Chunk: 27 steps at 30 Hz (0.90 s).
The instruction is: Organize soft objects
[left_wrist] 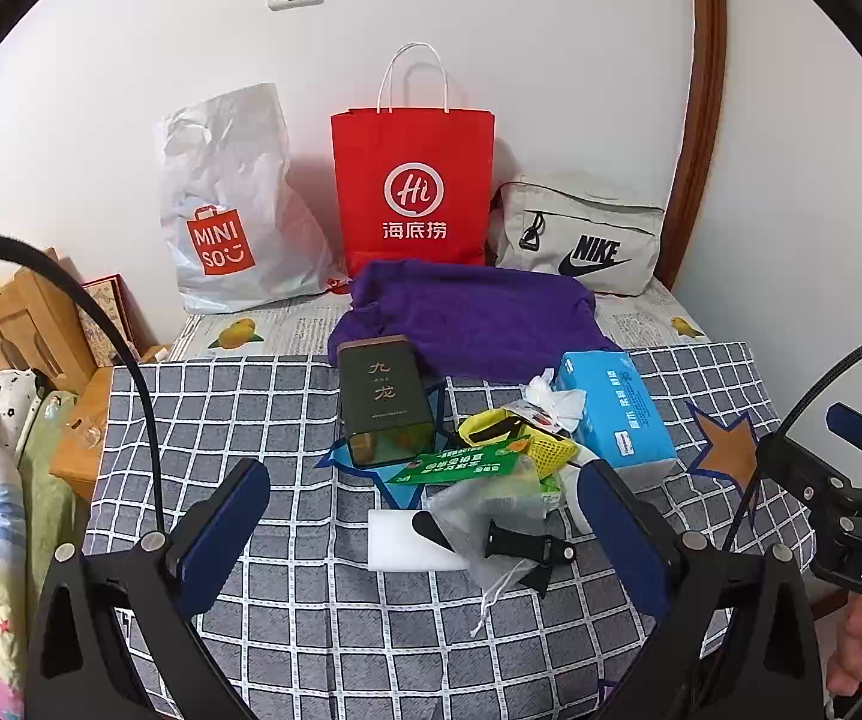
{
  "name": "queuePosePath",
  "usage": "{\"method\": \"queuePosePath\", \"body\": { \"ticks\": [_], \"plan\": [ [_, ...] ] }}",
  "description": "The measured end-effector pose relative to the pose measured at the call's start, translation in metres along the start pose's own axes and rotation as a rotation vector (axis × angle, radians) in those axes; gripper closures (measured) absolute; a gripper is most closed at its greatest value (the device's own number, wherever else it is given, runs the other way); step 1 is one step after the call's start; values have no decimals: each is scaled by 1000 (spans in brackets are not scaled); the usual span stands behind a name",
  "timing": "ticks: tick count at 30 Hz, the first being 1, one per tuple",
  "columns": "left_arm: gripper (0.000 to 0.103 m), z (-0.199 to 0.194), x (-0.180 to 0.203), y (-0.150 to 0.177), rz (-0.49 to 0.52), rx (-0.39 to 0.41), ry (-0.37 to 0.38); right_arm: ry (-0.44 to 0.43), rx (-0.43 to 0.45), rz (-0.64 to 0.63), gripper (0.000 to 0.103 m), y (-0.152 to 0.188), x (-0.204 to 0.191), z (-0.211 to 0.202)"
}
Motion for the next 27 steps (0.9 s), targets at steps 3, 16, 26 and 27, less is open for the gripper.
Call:
{"method": "queuePosePath", "body": {
  "ticks": [3,16,26,27],
  "plan": [
    [0,0,0,1,1,3,-1,-3,-2,-1,0,-1,0,0],
    [0,-2,-2,-1,7,9,-5,-2,2,-6,0,-1,-6,0],
    [0,-2,-1,2,9,8,-1,-8,10,-7,0,0,-9,-2],
    [0,-2,-2,3,10,9,0,-9,11,-8,0,0,-9,-2]
  ]
}}
Point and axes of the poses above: each gripper's, at about its wrist camera, not at the fingertips, and z roughly the way its jaws point, x to its right, y to its underside, the point moved 3 cm from there along z, roughly the way its jaws point, and after that the axes turned 11 degrees about -z, right-handed, at the moved point
